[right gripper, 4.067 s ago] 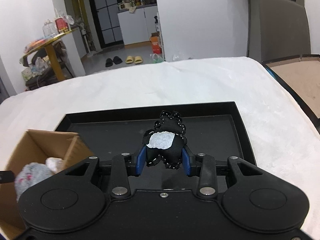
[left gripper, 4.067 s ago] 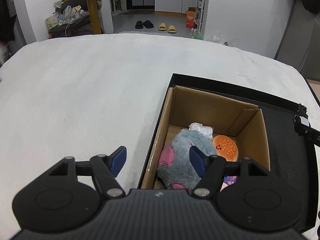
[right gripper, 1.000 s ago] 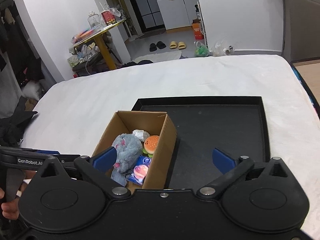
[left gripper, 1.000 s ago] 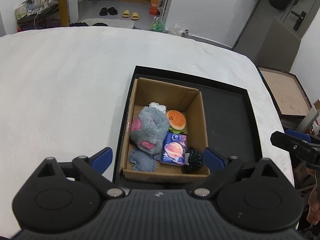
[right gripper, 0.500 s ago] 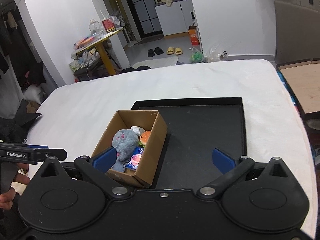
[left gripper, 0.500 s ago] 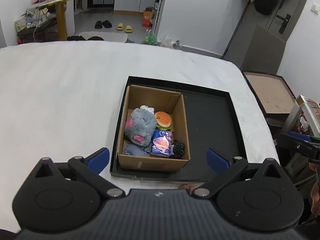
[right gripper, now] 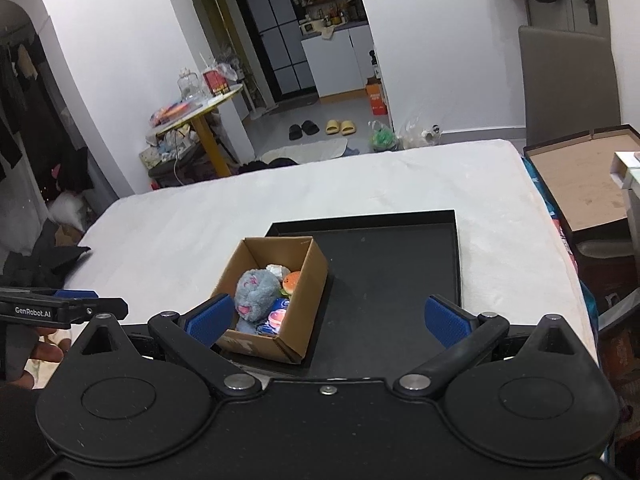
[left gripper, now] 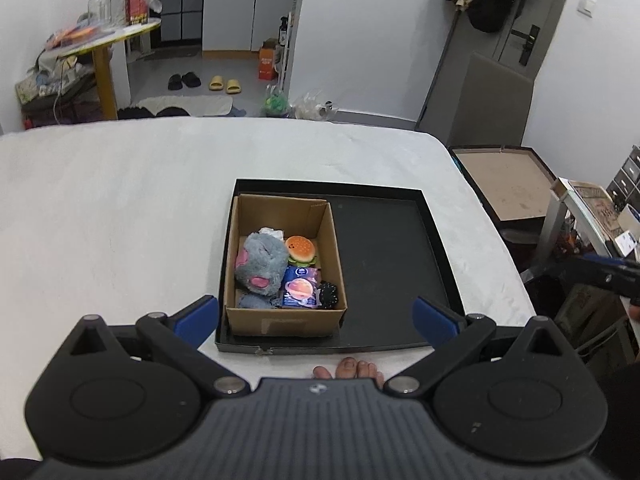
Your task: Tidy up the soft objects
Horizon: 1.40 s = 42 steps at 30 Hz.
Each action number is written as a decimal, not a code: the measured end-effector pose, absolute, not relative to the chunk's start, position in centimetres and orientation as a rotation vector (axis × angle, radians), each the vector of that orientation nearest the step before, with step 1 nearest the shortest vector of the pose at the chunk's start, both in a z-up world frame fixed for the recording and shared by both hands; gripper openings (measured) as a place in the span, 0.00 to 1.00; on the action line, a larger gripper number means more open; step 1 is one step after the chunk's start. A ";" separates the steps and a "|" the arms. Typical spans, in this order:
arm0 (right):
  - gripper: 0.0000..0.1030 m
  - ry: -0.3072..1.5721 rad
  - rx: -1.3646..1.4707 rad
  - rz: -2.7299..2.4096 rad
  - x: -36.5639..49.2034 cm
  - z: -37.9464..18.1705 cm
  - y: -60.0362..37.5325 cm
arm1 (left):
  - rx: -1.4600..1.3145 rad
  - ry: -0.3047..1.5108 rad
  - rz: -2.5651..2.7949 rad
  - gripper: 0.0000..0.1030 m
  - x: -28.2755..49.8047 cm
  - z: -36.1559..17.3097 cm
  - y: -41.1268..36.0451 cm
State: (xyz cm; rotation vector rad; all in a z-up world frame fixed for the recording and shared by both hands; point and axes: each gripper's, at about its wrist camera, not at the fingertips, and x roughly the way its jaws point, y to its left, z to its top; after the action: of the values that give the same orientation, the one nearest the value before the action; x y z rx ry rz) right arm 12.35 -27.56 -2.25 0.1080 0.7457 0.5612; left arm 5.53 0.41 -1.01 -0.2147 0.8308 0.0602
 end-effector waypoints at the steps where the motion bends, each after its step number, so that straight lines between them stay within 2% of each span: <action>1: 1.00 0.742 0.106 0.557 12.1 -2.0 -27.6 | -0.202 0.830 0.061 0.99 5.3 -0.8 0.2; 21: 1.00 0.678 0.087 0.552 7.8 1.0 -26.8 | -0.197 0.757 -0.004 0.99 0.6 1.6 -0.3; 42: 1.00 0.671 0.108 0.508 5.5 0.9 -26.2 | -0.185 0.711 0.020 0.99 -1.3 2.5 0.6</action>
State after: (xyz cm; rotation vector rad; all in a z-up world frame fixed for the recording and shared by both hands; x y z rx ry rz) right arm 5.54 -26.25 0.92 0.1080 0.6714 0.5076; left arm -1.27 0.57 2.54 -0.1849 0.7114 0.0199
